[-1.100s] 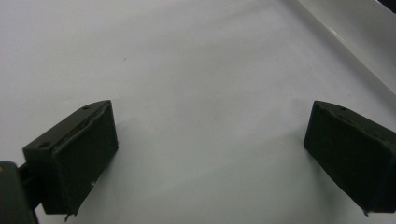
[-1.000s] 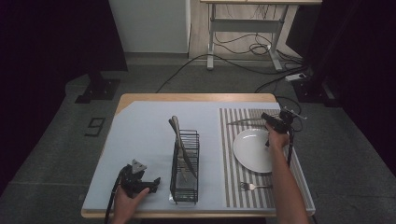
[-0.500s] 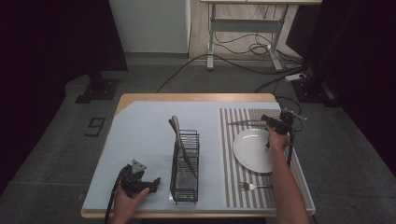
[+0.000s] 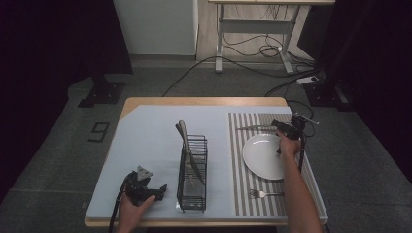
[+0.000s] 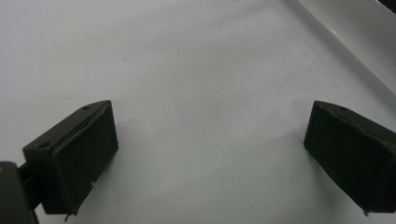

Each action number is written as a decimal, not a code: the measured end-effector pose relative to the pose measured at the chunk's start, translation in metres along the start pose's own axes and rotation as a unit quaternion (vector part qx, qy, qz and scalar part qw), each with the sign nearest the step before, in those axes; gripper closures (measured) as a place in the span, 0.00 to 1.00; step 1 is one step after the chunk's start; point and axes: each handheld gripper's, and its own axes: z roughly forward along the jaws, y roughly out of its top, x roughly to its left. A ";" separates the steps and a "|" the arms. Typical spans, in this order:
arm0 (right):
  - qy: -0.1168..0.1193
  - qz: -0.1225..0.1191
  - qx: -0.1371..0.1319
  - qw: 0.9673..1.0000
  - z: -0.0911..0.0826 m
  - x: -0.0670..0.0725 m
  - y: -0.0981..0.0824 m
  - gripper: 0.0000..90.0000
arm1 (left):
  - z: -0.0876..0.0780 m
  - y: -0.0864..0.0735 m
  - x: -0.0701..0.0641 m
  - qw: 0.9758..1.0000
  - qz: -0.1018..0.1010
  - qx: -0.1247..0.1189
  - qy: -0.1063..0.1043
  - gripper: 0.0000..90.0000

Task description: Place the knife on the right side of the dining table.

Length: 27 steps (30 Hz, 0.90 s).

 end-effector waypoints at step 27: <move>-0.017 0.010 0.025 1.000 -0.007 -0.005 0.006 0.49 | 0.000 0.000 0.000 1.000 -0.001 0.000 0.000 0.03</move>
